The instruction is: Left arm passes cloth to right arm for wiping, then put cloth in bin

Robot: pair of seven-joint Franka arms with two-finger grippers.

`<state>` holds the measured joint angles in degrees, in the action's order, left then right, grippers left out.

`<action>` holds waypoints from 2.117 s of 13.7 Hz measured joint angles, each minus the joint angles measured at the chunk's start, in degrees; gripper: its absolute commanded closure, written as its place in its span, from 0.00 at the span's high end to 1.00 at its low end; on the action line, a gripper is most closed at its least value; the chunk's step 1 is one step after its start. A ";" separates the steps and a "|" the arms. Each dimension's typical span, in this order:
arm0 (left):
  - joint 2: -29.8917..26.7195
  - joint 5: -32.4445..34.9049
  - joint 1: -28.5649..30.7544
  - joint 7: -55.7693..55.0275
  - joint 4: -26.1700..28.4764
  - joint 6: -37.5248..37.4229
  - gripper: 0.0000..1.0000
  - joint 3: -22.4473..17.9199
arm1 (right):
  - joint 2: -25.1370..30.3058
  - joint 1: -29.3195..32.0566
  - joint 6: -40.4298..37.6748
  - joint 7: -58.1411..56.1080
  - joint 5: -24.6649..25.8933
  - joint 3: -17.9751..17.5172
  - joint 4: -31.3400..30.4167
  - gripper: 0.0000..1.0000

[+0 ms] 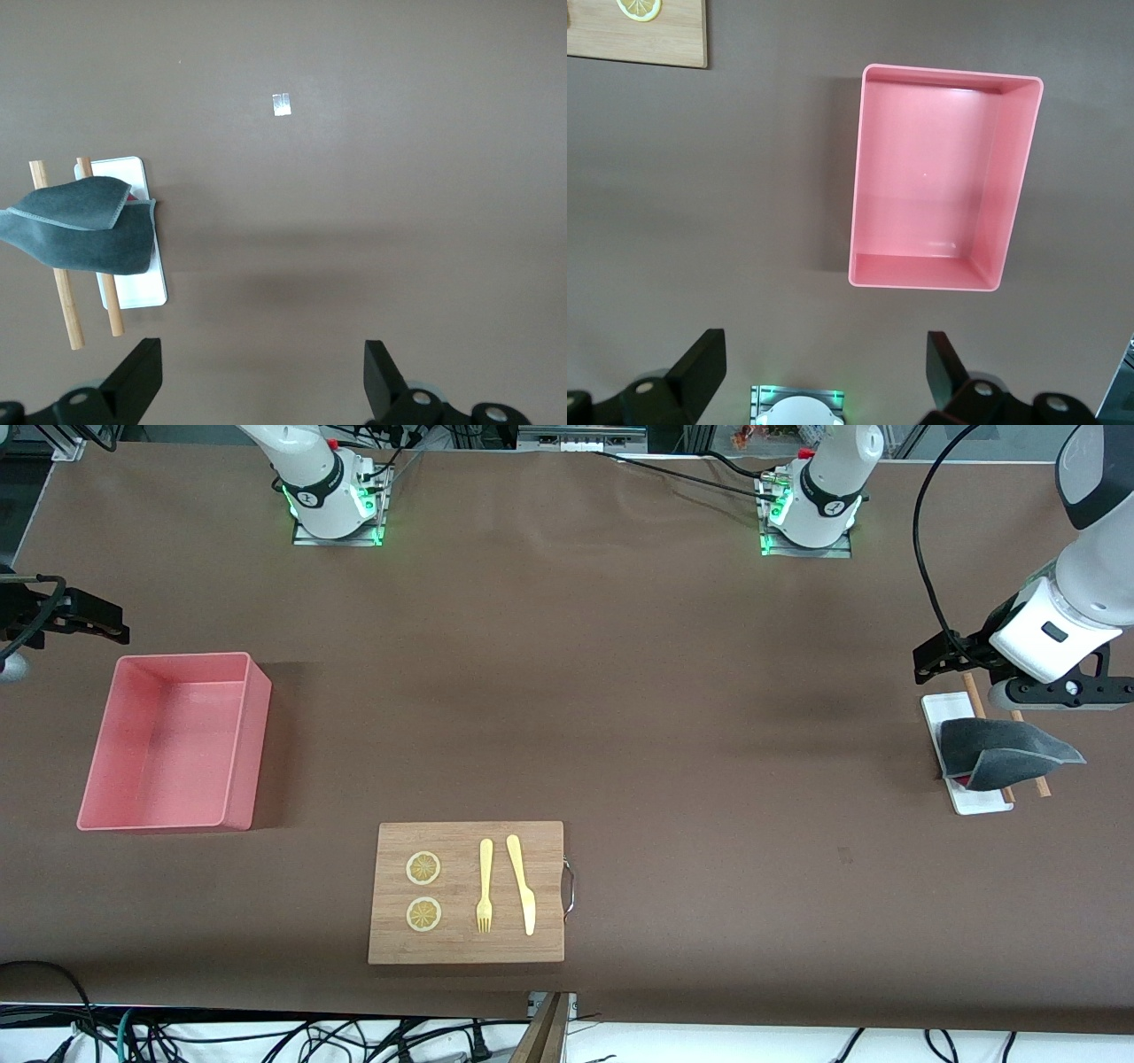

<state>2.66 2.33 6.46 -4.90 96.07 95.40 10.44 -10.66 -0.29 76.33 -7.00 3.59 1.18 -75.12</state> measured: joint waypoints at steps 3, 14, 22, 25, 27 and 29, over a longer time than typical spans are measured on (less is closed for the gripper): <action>0.06 0.00 0.07 0.00 -0.17 0.00 1.00 -0.14 | 0.00 0.01 0.00 0.00 0.00 0.05 0.00 1.00; 0.79 0.00 0.27 0.00 -0.17 -0.05 1.00 -0.16 | 0.00 0.01 0.03 0.00 0.00 0.05 0.00 1.00; 1.62 1.31 0.52 0.00 -0.17 -0.09 1.00 -0.28 | 0.00 0.05 0.04 0.00 0.00 0.07 0.00 1.00; 4.16 2.95 3.30 3.48 -0.26 -0.11 1.00 -0.50 | 0.00 0.09 0.04 0.00 0.00 0.11 0.01 1.00; 7.08 4.62 6.76 11.87 -0.74 -0.03 1.00 -0.64 | -0.01 0.11 0.04 0.00 0.00 0.12 0.02 1.00; 10.50 7.37 9.37 17.75 -1.36 0.16 1.00 -0.75 | -0.02 0.11 0.05 0.00 0.00 0.12 0.03 1.00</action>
<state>13.16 9.70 15.83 12.85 94.71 95.56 9.69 -10.68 -0.18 76.38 -7.00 3.59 1.30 -75.09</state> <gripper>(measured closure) 0.000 0.000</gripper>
